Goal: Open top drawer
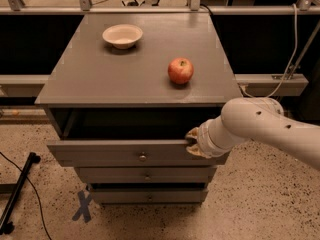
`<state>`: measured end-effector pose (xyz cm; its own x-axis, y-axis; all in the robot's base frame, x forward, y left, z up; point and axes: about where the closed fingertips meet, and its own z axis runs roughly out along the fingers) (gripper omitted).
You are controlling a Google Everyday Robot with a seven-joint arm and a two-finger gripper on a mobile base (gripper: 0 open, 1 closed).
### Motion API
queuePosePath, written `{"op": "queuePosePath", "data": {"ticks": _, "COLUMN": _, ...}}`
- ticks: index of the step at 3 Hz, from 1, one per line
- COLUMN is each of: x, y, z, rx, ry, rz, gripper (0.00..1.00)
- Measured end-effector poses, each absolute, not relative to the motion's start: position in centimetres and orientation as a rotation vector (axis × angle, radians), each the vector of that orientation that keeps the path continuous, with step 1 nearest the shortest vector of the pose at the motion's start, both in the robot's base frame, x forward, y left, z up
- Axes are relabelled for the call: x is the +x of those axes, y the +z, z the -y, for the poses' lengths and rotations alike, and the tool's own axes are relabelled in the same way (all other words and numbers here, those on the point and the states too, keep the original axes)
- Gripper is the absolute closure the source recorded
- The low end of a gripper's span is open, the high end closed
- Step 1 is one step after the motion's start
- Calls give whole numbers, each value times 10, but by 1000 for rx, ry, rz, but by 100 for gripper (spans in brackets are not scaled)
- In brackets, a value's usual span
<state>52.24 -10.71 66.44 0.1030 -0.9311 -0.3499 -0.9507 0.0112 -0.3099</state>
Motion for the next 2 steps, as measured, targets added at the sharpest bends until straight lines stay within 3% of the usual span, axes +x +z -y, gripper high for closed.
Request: {"op": "queuePosePath", "data": {"ticks": 2, "x": 522, "y": 664, "z": 107, "rx": -1924, "ry": 56, "rz": -1832, "gripper": 13}}
